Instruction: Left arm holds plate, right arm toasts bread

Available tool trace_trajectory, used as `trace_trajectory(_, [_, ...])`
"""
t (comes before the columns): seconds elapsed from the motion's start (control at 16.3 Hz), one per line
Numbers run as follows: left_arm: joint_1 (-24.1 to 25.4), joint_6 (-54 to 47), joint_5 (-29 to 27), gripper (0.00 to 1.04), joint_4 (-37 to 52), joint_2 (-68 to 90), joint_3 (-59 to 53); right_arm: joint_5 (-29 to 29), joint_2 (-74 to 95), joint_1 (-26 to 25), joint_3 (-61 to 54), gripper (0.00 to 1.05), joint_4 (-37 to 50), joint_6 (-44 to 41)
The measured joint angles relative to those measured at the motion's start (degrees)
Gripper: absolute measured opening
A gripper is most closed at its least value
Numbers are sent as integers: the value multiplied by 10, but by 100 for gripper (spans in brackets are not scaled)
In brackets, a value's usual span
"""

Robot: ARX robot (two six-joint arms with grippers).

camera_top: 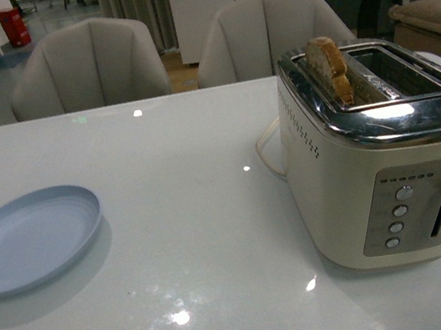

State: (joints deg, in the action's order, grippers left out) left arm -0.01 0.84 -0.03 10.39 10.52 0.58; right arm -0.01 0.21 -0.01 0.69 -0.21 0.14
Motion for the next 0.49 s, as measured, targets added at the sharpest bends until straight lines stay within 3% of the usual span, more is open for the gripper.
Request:
trace_trajectory(0.06, [0, 0, 0, 2, -3, -6, 0, 0, 0, 0, 0, 98, 0, 0])
trace_trajectory(0.18, [0, 0, 0, 2, -112, -93, 0, 0, 0, 0, 0, 98, 0, 0])
trace_trajectory(0.49, [0, 0, 0, 2, -105, -101, 0, 0, 0, 0, 0, 98, 0, 0])
